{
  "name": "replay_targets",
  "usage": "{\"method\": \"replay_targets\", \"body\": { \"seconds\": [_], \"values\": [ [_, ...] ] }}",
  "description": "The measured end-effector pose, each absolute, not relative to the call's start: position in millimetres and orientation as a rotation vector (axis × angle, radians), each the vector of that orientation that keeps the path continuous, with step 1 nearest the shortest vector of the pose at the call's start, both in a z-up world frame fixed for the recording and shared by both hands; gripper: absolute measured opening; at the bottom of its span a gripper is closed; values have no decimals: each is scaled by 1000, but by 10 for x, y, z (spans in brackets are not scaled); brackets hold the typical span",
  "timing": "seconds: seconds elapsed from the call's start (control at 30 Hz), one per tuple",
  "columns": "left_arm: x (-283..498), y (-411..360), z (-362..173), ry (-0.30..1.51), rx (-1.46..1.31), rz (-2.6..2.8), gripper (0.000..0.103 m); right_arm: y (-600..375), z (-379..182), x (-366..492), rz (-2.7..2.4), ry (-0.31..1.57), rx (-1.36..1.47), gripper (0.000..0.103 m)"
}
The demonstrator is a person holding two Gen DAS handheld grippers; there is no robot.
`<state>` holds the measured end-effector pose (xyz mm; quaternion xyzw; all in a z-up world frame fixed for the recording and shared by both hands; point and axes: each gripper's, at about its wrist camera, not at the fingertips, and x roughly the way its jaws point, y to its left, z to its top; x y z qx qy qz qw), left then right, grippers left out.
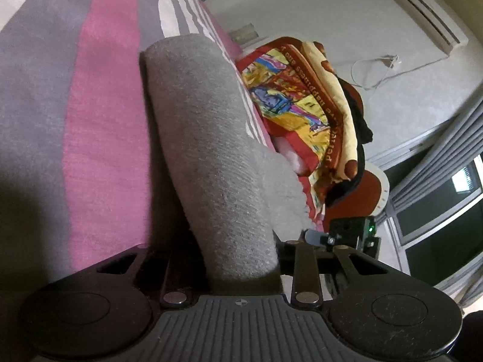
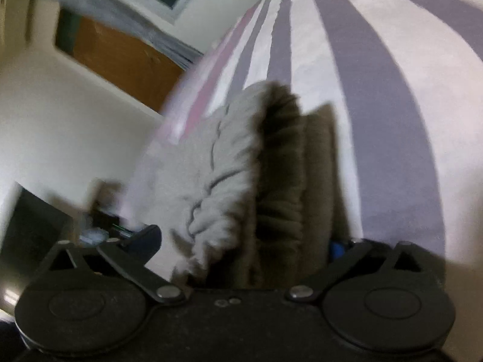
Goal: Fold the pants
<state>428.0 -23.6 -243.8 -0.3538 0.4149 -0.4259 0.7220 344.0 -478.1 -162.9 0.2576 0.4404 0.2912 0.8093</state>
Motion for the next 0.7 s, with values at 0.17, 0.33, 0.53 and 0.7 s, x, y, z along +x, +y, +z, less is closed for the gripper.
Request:
{"method": "replay_targets", "body": {
  "seconds": [0.17,0.33,0.53,0.7],
  "values": [
    [4162,-210,-2358,881,-830,-932,31,-4868,-1611,3465,608,971,684,61],
    [3831,-114,-2153,786,-886,-987,31,-4867,-1310,3239,689,915,709,45],
    [3638,180,-1717,702,-851,-995,30,-4630,-800,3182,781,874,629,45],
    [3791,466,-1308,618,-823,-987,30,-4402,-526,3414,845,830,596,45]
  ]
}}
